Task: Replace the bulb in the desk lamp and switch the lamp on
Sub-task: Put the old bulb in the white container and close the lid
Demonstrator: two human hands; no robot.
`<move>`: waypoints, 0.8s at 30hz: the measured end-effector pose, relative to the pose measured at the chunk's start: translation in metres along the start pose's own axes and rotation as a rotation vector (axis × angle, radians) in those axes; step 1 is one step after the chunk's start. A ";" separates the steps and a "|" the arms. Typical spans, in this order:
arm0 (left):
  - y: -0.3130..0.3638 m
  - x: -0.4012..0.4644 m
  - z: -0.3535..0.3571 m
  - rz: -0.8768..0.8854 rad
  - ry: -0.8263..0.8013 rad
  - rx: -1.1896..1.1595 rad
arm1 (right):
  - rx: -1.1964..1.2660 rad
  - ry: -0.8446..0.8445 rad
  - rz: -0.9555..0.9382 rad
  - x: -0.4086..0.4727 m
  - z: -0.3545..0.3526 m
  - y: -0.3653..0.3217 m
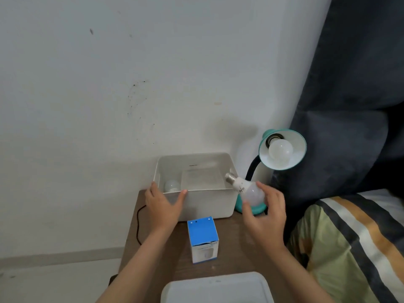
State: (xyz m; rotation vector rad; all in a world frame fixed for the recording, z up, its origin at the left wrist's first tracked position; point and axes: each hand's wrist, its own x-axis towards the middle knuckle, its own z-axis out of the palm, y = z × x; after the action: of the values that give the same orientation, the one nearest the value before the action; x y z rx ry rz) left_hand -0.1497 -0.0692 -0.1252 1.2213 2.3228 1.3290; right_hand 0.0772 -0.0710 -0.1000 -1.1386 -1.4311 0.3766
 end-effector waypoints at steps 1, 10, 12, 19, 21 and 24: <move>0.000 0.001 0.000 -0.001 0.002 -0.006 | 0.000 -0.043 0.002 0.013 0.009 -0.005; 0.002 0.002 -0.002 -0.014 0.028 -0.001 | -0.207 -0.532 0.142 0.097 0.119 0.008; 0.003 0.002 -0.001 -0.016 0.032 -0.001 | -0.238 -0.576 0.231 0.103 0.134 0.015; 0.003 0.001 -0.001 0.004 0.047 0.006 | -0.242 -0.563 0.337 0.113 0.164 0.028; 0.002 0.002 0.000 -0.001 0.050 0.002 | -0.253 -0.574 0.358 0.114 0.165 0.027; 0.004 0.002 -0.001 -0.015 0.043 0.002 | -0.225 -0.563 0.354 0.111 0.153 0.021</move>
State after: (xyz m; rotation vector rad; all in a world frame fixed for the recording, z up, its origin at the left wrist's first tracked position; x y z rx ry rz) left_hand -0.1497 -0.0672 -0.1210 1.1848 2.3579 1.3622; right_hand -0.0296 0.0860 -0.0896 -1.5551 -1.7871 0.8536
